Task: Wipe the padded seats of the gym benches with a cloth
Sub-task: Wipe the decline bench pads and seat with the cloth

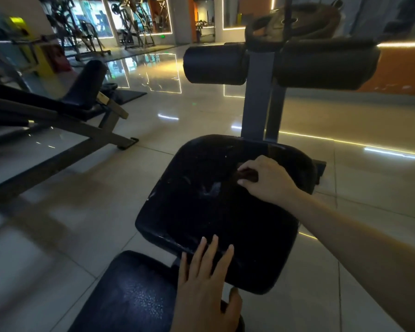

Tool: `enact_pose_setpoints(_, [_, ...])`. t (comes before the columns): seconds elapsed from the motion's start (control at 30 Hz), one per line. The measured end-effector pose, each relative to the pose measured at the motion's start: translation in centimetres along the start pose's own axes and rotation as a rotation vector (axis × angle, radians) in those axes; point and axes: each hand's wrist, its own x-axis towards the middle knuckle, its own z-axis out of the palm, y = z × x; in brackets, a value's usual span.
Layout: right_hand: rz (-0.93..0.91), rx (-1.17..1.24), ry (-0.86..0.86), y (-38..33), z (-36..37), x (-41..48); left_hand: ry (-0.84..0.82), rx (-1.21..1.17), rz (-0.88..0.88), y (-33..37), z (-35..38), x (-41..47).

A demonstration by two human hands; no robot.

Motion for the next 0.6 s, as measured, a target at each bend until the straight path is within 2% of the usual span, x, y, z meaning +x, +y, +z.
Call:
enact_pose_setpoints(0.17, [-0.018,-0.087,-0.065,-1.1,1.5,1.0,0.015,-0.06,0.047,-1.3,-2.6,4.0])
enact_pose_setpoints(0.37, [0.021,-0.059,-0.018,-0.9,2.1,0.9,-0.01,0.061,0.035,-3.0,-4.3,11.5])
enact_pose_setpoints(0.47, [0.033,-0.019,0.012,0.1,1.2,1.0,-0.017,0.104,0.005,-3.6,-5.5,13.9])
enact_pose_setpoints(0.6, [0.047,0.002,0.076,3.8,-1.0,1.8,-0.049,0.045,-0.088,-4.5,-6.6,15.6])
